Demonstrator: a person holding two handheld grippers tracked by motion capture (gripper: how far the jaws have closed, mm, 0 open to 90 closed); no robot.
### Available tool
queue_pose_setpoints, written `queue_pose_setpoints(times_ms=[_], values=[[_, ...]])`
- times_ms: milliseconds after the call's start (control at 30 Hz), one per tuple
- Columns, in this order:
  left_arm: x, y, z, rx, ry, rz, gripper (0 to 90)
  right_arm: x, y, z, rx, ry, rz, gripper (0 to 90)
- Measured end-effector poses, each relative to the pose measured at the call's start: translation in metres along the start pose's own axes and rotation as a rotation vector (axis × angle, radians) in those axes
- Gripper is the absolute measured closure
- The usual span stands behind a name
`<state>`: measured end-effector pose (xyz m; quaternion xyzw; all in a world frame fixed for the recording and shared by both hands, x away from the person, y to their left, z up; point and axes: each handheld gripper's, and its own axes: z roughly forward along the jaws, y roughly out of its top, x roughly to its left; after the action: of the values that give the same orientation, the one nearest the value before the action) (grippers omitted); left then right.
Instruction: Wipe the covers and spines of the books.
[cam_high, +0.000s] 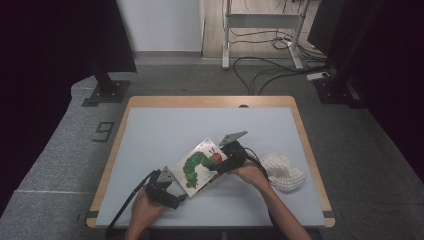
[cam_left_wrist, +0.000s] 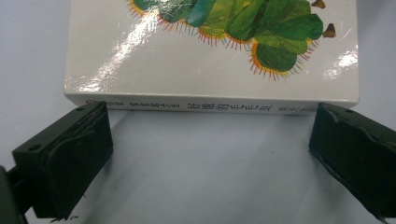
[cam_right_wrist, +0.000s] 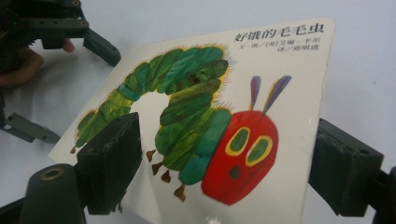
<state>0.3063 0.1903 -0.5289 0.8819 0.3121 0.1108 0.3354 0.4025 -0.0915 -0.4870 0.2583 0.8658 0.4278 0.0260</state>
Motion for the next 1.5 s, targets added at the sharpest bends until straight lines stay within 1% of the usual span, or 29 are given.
queue_pose_setpoints(times_ms=[67, 133, 200, 233, 267, 300, 333, 500, 633, 733, 833, 967, 1033, 1167, 1267, 1300, 1367, 1500], values=[[0.0, 0.0, 0.0, 0.001, -0.001, 0.002, 0.0, -0.005, 0.003, 0.001, 0.012, 0.021, 0.0, 20.3], [0.0, 0.0, 0.0, 0.002, 0.0, 0.003, 0.0, -0.009, 0.005, 0.0, 0.012, 0.036, -0.016, 26.1], [0.0, 0.0, 0.0, 0.002, 0.0, 0.003, 0.0, -0.013, 0.006, -0.001, 0.023, 0.051, -0.021, 31.6], [0.0, 0.0, 0.0, 0.002, 0.0, 0.003, 0.0, -0.013, 0.006, -0.001, 0.023, 0.051, -0.021, 31.6], [0.0, 0.0, 0.0, 0.001, 0.0, 0.003, 0.0, -0.014, 0.007, -0.001, 0.032, 0.056, -0.028, 33.4], [0.0, 0.0, 0.0, 0.002, 0.001, 0.003, 0.0, -0.017, 0.007, -0.003, 0.04, 0.067, -0.025, 37.8], [0.0, 0.0, 0.0, 0.003, 0.001, 0.003, 0.0, -0.018, 0.007, -0.004, 0.041, 0.073, -0.025, 40.0], [-0.001, 0.0, 0.0, 0.004, 0.002, 0.002, 0.0, -0.02, 0.005, -0.011, 0.058, 0.085, -0.025, 47.8], [0.0, 0.0, 0.0, 0.005, 0.001, 0.003, 0.0, -0.019, 0.003, -0.013, 0.067, 0.08, -0.031, 49.6], [0.0, 0.0, 0.0, 0.005, 0.001, 0.002, 0.0, -0.018, 0.001, -0.015, 0.079, 0.07, -0.047, 52.2], [0.0, 0.0, -0.001, 0.006, -0.001, 0.002, 0.0, -0.017, 0.0, -0.018, 0.075, 0.061, -0.062, 54.5], [0.002, 0.001, -0.001, 0.006, -0.01, -0.01, 0.0, -0.015, -0.002, -0.02, 0.077, 0.05, -0.074, 55.8], [0.003, 0.001, -0.003, 0.009, -0.017, -0.028, 0.0, -0.013, -0.004, -0.022, 0.078, 0.04, -0.078, 56.6], [0.006, 0.002, -0.005, 0.029, 0.007, -0.04, 0.0, -0.012, -0.009, -0.024, 0.079, 0.034, -0.08, 57.5], [0.007, 0.003, -0.007, 0.019, -0.003, -0.051, 0.0, -0.01, -0.011, -0.025, 0.078, 0.031, -0.081, 57.9], [0.007, 0.004, -0.009, 0.002, -0.024, -0.062, 0.0, -0.009, -0.014, -0.027, 0.076, 0.025, -0.084, 58.4], [0.007, 0.005, -0.01, -0.002, -0.03, -0.063, 0.0, -0.009, -0.015, -0.027, 0.073, 0.026, -0.086, 58.6], [0.005, 0.012, -0.012, -0.01, -0.042, -0.056, 0.0, -0.006, -0.019, -0.032, 0.059, 0.02, -0.084, 59.4]])
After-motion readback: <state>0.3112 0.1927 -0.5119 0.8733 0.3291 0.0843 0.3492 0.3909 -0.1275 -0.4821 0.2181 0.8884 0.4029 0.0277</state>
